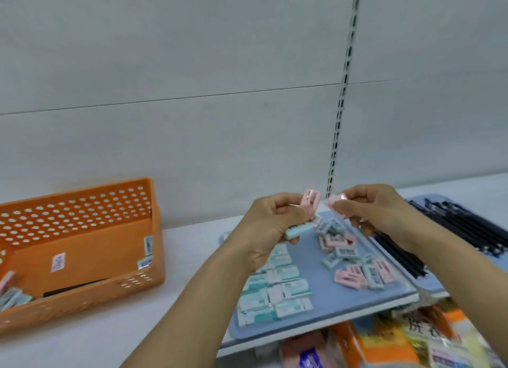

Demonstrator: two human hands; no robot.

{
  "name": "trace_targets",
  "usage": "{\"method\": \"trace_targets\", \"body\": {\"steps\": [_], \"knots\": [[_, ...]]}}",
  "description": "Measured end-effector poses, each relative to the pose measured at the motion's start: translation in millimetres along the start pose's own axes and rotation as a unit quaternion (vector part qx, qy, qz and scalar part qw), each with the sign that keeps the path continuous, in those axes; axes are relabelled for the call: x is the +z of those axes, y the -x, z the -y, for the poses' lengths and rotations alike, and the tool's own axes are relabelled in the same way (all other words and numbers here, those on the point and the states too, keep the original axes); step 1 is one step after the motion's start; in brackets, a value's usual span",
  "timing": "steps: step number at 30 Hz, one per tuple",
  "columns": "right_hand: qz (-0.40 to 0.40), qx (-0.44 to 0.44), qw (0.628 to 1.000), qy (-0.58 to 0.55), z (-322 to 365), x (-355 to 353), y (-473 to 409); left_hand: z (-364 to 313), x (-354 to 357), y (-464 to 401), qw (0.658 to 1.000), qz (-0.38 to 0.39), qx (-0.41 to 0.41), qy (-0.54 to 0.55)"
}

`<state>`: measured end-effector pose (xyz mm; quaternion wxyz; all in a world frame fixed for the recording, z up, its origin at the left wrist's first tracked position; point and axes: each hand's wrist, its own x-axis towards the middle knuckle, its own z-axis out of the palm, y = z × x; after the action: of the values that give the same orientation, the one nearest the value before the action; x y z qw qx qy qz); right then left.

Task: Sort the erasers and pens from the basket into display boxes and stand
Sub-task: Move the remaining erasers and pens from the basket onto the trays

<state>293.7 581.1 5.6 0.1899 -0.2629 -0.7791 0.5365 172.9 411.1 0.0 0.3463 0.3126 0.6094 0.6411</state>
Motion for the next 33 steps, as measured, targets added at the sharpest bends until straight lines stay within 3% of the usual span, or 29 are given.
{"method": "trace_targets", "body": {"steps": [4,10,13,16,20,25,30,33], "knots": [[-0.014,0.038,0.994,0.102,-36.5,-35.4,-8.9,23.4,30.0,-38.8,0.995,-0.031,-0.048,-0.087],[0.105,0.054,0.973,0.198,-57.4,-31.4,-13.4,52.4,51.8,-71.6,0.976,-0.082,-0.112,-0.169],[0.109,0.044,0.969,0.218,-61.7,-35.1,-12.0,56.0,52.6,-71.4,0.942,-0.074,-0.104,-0.312],[0.101,0.021,0.973,0.207,-67.5,-39.5,-11.8,50.4,47.5,-62.2,0.916,-0.049,-0.096,-0.387],[0.085,0.001,0.975,0.205,-76.7,-40.3,-12.1,48.1,45.8,-49.9,0.848,-0.010,-0.094,-0.521],[0.080,-0.031,0.963,0.256,-74.5,-34.8,-9.1,46.0,52.5,-44.3,0.867,-0.008,-0.093,-0.490],[0.025,-0.117,0.945,0.305,-60.3,-25.7,1.9,36.9,41.4,-4.8,0.913,-0.090,0.031,-0.396],[0.022,-0.193,0.945,0.264,-42.4,-6.3,7.7,33.4,21.4,34.5,0.912,-0.124,0.128,-0.369]]}}
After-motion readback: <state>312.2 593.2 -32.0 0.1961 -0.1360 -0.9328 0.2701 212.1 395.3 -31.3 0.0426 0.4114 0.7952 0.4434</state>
